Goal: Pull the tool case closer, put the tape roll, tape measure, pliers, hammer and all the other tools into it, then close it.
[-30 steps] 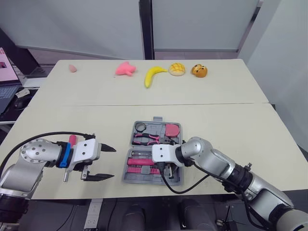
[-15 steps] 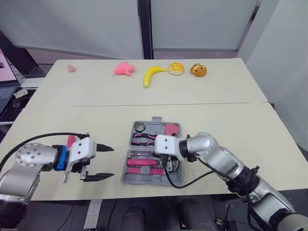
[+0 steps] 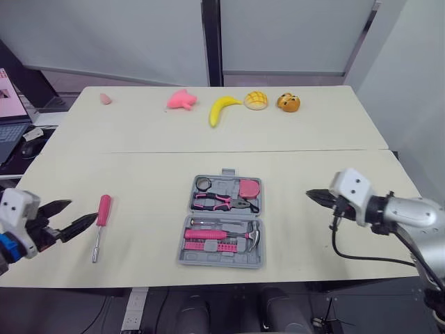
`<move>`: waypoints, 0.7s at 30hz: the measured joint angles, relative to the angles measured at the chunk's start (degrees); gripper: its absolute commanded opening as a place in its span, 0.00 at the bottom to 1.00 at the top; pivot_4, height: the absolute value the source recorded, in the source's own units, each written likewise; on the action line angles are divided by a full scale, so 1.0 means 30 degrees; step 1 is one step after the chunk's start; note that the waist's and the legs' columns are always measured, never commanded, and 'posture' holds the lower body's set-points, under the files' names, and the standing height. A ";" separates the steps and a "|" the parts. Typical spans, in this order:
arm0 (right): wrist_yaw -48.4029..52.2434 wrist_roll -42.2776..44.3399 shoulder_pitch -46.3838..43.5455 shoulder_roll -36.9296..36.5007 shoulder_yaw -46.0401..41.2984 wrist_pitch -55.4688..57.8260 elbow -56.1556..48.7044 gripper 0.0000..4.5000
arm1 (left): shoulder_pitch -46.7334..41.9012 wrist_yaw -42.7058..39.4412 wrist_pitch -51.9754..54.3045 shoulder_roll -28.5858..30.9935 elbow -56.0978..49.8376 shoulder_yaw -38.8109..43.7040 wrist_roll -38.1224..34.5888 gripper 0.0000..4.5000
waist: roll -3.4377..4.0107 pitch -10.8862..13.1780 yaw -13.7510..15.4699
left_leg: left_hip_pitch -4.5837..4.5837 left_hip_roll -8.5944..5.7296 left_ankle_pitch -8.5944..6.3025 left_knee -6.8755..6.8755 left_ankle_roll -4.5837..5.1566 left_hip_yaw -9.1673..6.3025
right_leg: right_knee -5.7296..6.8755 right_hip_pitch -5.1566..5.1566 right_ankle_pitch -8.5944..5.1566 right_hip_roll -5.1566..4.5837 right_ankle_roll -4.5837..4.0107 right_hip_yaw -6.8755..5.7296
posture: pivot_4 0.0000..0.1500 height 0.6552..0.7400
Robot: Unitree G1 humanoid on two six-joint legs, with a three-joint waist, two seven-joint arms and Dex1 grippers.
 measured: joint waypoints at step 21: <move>0.0583 0.1648 0.8042 0.0155 -0.3931 -0.4074 0.1255 1.00 | 0.4693 0.1615 0.0561 -0.2251 -0.0361 0.2216 -0.0518 1.00 | -0.0188 -0.0102 0.0114 | 0.0232 0.0007 -0.0009 -0.0023 -0.0014 0.0003 | -0.0028 0.0231 -0.0119 -0.0008 -0.0001 -0.0005 | 1.00 0.83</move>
